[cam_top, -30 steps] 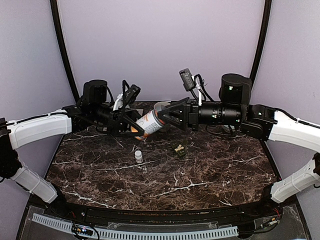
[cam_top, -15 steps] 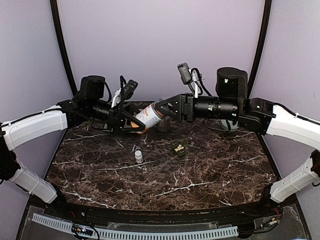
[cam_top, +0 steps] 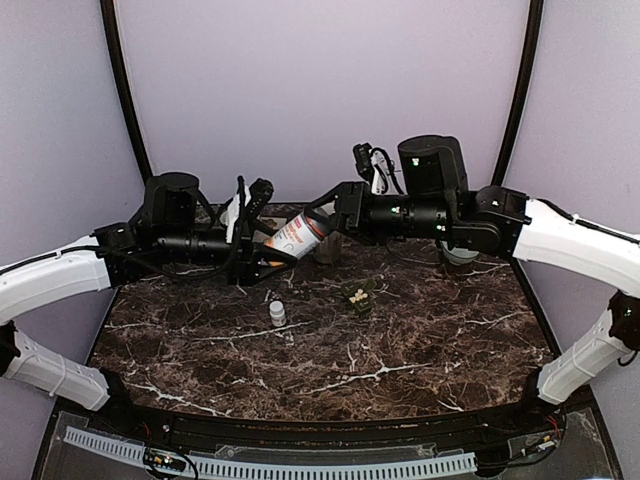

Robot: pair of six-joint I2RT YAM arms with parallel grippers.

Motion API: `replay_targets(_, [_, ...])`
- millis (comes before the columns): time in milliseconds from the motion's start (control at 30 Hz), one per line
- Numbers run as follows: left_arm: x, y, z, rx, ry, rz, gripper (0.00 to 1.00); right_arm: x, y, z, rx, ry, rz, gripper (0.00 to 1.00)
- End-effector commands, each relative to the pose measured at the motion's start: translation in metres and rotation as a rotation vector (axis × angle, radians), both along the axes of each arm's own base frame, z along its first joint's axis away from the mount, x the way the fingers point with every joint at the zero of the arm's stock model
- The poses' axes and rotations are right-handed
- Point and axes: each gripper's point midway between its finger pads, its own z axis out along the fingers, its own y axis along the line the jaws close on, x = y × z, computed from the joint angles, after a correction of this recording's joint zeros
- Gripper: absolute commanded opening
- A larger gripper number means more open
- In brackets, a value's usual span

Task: Sort the pills into containers
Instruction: Screw the lid of the pill bottle onto the pill bottle.

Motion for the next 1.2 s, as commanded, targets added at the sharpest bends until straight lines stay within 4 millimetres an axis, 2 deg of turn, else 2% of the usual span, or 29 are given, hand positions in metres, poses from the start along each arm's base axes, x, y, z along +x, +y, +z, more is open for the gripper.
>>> replay_targets(0, [0.008, 0.003, 0.06, -0.143, -0.262, 0.119, 0.0, -0.006, 0.005, -0.066, -0.128, 0.191, -0.061, 0.0])
replay_targets(67, [0.007, 0.004, 0.059, -0.144, -0.262, 0.119, 0.0, -0.004, 0.002, -0.061, -0.12, 0.169, -0.074, 0.04])
replay_targets(267, [-0.001, 0.002, 0.049, -0.134, -0.218, 0.071, 0.0, -0.004, -0.014, -0.002, -0.022, -0.073, -0.087, 0.49])
replay_targets(400, [-0.005, -0.003, 0.045, -0.125, -0.18, 0.034, 0.0, -0.008, -0.031, 0.023, 0.021, -0.209, -0.088, 0.73])
replay_targets(467, [-0.005, -0.005, 0.045, -0.13, -0.154, 0.013, 0.0, -0.013, -0.035, 0.031, 0.033, -0.264, -0.063, 0.8])
replay_targets(733, [-0.011, -0.008, 0.049, -0.171, -0.017, -0.135, 0.0, -0.026, -0.049, 0.043, 0.041, -0.384, -0.02, 0.85])
replay_targets(1000, [-0.033, -0.018, 0.047, -0.169, 0.167, -0.385, 0.0, -0.045, -0.039, 0.058, 0.082, -0.48, 0.117, 0.86])
replay_targets(1167, [-0.04, -0.019, 0.048, -0.183, 0.25, -0.477, 0.0, -0.047, -0.034, 0.056, 0.083, -0.486, 0.148, 0.86])
